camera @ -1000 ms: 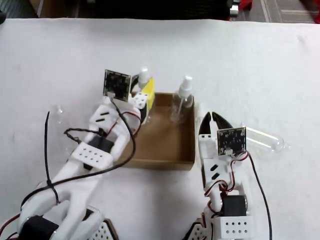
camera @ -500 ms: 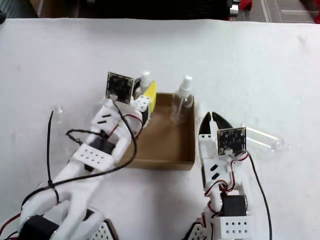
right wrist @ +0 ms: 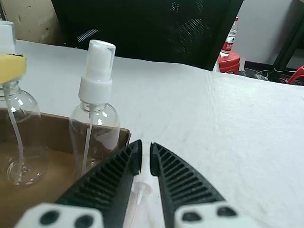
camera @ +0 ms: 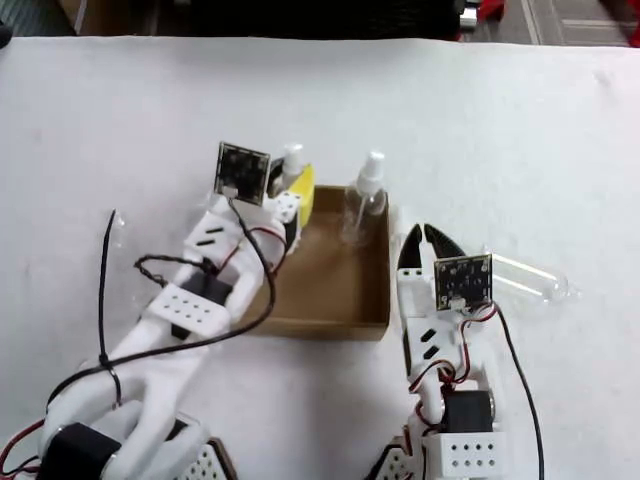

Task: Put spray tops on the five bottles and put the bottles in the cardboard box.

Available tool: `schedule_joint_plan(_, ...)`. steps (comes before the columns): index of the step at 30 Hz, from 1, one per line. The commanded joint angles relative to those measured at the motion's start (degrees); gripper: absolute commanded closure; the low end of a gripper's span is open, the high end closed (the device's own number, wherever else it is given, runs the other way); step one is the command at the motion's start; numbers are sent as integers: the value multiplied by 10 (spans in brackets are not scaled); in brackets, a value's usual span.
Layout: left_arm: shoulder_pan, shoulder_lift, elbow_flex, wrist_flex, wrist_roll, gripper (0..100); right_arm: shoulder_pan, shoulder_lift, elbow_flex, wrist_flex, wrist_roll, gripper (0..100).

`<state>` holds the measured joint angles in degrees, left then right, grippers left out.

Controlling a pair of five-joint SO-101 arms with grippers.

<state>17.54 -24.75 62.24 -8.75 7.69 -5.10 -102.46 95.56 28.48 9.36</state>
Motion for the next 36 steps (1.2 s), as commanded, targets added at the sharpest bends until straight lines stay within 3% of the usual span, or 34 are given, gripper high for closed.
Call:
schedule_joint_plan(1,9,3,-42,55,-5,894,0,-4,13,-9,7,983)
schedule_joint_plan(22,-2,2,-54,82,-3,976,0,-4,13,-12,7,983)
schedule_joint_plan(36,-1,6,-49,35,-5,976,-1,-7,13,-14,8,983)
